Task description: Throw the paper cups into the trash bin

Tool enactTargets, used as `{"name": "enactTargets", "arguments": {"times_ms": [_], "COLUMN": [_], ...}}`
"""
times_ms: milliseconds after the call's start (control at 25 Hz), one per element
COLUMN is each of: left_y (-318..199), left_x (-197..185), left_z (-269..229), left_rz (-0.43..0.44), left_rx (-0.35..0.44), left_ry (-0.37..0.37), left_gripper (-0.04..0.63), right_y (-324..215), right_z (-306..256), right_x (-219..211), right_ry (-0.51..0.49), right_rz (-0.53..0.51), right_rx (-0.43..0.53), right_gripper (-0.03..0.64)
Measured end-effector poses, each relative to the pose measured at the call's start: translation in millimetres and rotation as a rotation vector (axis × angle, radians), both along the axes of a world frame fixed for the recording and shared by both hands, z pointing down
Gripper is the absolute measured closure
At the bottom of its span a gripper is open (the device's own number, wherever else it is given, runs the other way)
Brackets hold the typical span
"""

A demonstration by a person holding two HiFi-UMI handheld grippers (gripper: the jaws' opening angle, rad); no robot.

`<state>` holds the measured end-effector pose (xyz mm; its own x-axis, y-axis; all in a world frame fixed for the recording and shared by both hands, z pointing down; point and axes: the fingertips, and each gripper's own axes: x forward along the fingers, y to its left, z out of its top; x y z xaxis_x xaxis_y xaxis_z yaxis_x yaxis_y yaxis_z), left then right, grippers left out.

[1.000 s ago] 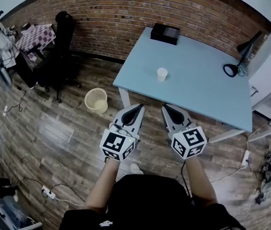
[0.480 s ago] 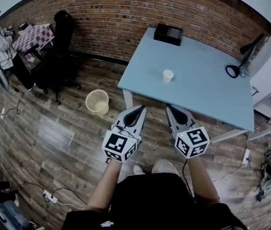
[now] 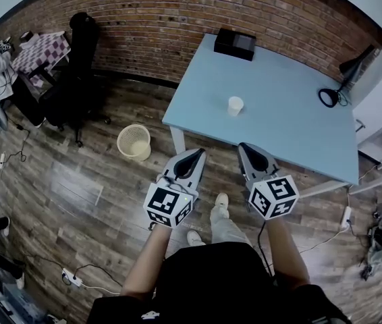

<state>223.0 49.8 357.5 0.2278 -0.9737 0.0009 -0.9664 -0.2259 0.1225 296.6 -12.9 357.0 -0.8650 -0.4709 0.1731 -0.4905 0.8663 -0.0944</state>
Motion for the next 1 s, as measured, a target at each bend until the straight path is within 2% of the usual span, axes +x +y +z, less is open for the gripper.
{"name": "enactTargets", "arguments": {"times_ms": [320,800,1000], "left_y": [-41.1,-137.8,-179.0], "left_x": [-8.3,-3.9,-6.2], "left_z": [5.9,26.1,29.0], "left_rz": [0.006,0.053,0.061], "left_rx": [-0.023,-0.082,-0.106], "left_ry": [-0.01,0.007,-0.016], "left_gripper": [0.595,0.594,0.594], "right_y": [-47.4,-150.2,-195.4], "right_z": [4.6,16.7,19.4], "right_x": [-5.9,-6.2,-8.4], "right_ry": [-0.02,-0.032,-0.052], "right_rz": [0.026,0.065,0.075], "right_rx": [-0.019,-0.054,-0.072], "right_gripper": [0.612,0.612,0.612]}}
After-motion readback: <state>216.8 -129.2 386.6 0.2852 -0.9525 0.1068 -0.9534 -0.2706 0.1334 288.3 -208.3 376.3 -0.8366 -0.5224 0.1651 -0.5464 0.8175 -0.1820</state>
